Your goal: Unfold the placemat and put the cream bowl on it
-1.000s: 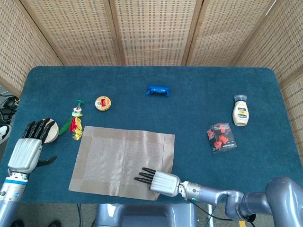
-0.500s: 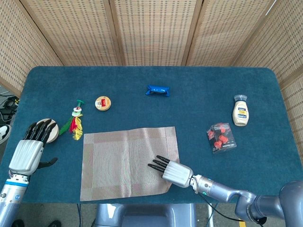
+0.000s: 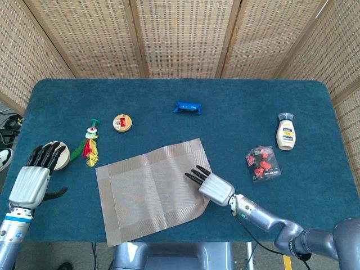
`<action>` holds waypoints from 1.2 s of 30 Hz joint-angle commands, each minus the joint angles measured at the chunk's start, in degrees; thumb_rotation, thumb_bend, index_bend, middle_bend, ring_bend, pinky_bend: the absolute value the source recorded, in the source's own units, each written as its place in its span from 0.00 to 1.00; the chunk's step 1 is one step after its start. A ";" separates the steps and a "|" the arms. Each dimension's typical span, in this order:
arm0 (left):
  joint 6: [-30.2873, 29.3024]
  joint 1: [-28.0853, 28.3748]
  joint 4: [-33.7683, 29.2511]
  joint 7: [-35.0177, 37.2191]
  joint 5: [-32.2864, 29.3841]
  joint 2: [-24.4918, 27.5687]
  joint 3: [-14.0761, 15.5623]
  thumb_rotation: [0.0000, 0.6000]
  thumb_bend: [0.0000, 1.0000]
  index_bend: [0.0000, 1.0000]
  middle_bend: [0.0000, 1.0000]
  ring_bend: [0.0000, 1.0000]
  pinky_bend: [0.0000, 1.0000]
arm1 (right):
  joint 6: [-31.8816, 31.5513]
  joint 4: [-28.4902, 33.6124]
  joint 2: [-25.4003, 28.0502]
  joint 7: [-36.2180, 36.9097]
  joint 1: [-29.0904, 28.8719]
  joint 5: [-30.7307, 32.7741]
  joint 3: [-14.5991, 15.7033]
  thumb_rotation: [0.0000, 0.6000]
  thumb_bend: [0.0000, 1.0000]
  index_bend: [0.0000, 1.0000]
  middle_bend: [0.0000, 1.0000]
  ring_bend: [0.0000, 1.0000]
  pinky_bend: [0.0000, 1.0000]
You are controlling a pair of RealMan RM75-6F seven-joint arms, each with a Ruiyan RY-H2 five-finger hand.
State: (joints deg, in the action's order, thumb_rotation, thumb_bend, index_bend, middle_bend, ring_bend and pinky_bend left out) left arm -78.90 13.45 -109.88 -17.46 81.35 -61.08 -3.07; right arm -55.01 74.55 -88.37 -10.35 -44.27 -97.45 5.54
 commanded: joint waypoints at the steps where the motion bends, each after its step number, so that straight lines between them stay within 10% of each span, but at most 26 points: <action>1: 0.05 0.01 -0.03 -0.13 0.03 -0.03 0.03 1.00 0.00 0.00 0.00 0.00 0.00 | -0.02 -0.07 0.71 -0.20 0.16 0.43 -0.34 1.00 0.76 0.72 0.00 0.00 0.00; 22: 0.48 0.10 -0.46 -2.39 0.18 -0.77 0.33 1.00 0.00 0.00 0.00 0.00 0.00 | -2.53 14.67 10.42 -6.15 6.44 -4.08 8.10 1.00 0.75 0.73 0.02 0.00 0.00; 36: 0.60 0.03 -0.45 -1.59 -0.06 -0.34 0.20 1.00 0.00 0.00 0.00 0.00 0.00 | 0.74 16.91 8.69 -9.56 5.42 -6.04 7.29 1.00 0.75 0.73 0.03 0.00 0.00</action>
State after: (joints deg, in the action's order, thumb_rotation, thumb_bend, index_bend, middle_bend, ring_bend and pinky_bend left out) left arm -78.29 13.48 -110.33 -19.05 81.30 -61.42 -2.87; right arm -54.30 91.56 -79.61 -19.82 -38.83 -103.43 12.92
